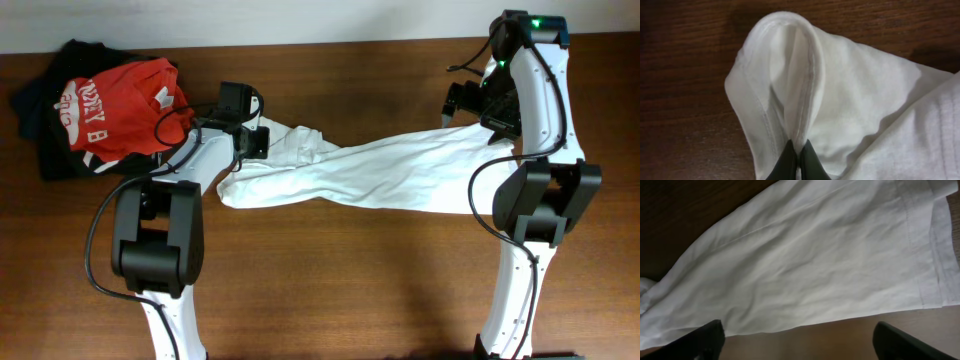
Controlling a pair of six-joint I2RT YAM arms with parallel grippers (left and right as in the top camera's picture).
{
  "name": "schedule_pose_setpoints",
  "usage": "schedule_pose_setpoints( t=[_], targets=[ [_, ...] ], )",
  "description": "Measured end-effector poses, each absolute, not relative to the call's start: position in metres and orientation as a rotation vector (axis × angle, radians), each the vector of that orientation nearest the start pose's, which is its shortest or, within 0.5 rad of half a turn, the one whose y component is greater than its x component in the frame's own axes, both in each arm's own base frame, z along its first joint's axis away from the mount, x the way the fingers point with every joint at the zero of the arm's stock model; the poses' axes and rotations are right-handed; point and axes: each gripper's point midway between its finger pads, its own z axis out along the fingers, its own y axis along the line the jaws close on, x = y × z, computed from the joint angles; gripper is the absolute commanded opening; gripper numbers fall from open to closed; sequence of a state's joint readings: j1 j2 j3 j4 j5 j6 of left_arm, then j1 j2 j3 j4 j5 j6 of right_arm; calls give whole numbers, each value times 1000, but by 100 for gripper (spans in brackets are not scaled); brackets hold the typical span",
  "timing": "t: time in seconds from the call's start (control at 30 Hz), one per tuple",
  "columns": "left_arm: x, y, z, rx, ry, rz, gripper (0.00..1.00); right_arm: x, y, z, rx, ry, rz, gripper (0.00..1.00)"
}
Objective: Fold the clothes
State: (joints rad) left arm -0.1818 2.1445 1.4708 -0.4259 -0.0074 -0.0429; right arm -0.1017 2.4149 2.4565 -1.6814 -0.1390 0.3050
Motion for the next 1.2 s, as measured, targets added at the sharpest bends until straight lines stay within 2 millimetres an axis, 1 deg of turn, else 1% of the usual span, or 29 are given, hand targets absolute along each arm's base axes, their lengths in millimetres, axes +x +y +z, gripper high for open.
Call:
schedule_pose_setpoints(
  t=[0.1,0.17,0.2,0.23,0.27,0.3,0.33,0.37,0.4,0.43,0.47,0.53,0.6,0.63,0.67,0.73,0.77,0.8,0.83,0.87,0.97,1.0,1.03,1.07,1.13,1.2],
  targets=[
    [492,-88,10,183,2682,-53,0,440,-21,116,680,3156,209,93],
    [487,-87,18,184,2691,-51,0,440,-22,118,681,3153,205,93],
    [484,-87,27,184,2690,-51,0,440,-22,123,678,3140,206,93],
    [482,-86,49,182,2664,-54,0,439,-22,130,672,3126,208,93],
    [481,-86,67,180,2636,-59,1,439,-22,142,663,3097,211,93],
    [478,-86,96,177,2594,-65,1,436,-21,168,641,3037,217,93],
    [470,-84,132,174,2546,-72,0,435,-20,180,631,3011,220,93],
    [463,-83,154,171,2517,-76,1,432,-19,199,614,2964,225,93],
    [451,-81,175,170,2502,-77,1,429,-18,211,603,2938,228,93],
    [441,-79,194,168,2481,-80,1,424,-15,229,581,2899,233,94],
    [431,-77,208,166,2468,-81,1,420,-12,239,565,2878,236,94],
    [412,-73,226,161,2466,-82,1,410,-3,256,526,2850,243,95],
    [398,-70,233,157,2481,-79,1,398,5,260,501,2861,245,95],
    [388,-69,232,159,2509,-75,1,392,9,258,496,2882,244,95],
    [375,-66,230,162,2550,-69,1,384,12,251,494,2916,241,95],
    [363,-63,225,161,2598,-59,1,373,15,235,499,2984,232,97],
    [358,-60,222,139,2621,-40,1,368,17,223,502,3026,226,98],
    [356,-53,218,92,2639,-2,4,364,19,212,506,3062,220,100],
    [353,-46,213,40,2653,40,12,363,19,204,505,3079,217,98],
    [350,-37,206,-27,2666,101,12,368,19,194,497,3074,218,99],
    [351,-24,195,-113,2657,181,14,384,19,169,488,3040,219,99],
    [352,-19,192,-138,2651,200,35,389,19,162,479,3024,221,99],
    [353,-14,189,-162,2648,210,41,396,19,157,467,3000,225,99],
    [358,-7,185,-197,2644,229,45,407,18,151,432,2964,229,99],
    [362,-1,176,-222,2656,245,45,413,18,149,412,2942,230,99],
    [366,2,159,-238,2692,249,47,425,18,151,390,2895,235,99]
  ],
)
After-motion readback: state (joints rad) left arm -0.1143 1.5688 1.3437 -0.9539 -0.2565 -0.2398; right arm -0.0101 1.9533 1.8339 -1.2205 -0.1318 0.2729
